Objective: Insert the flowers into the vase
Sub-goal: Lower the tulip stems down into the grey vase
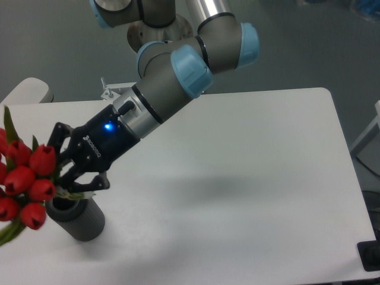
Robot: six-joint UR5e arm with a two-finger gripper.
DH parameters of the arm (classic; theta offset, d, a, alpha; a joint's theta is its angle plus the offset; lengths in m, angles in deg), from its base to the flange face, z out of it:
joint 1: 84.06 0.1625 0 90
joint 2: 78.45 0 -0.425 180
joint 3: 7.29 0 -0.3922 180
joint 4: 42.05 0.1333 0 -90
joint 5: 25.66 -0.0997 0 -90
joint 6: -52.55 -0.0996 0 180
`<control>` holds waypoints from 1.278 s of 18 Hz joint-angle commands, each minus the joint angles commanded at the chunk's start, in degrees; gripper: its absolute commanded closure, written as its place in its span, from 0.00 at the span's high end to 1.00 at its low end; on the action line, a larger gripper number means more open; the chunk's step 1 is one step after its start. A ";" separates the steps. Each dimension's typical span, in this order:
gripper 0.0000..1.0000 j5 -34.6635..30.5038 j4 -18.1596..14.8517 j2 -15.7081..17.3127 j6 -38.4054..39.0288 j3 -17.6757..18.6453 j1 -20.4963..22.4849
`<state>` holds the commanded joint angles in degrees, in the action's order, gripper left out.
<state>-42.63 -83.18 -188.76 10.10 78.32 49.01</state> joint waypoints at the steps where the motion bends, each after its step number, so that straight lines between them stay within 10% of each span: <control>1: 0.28 0.44 0.00 -0.09 0.00 -0.09 0.00; 23: 0.28 4.57 0.09 -1.32 -11.86 4.30 -1.76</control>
<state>-38.06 -83.09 -190.07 -1.76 82.62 47.25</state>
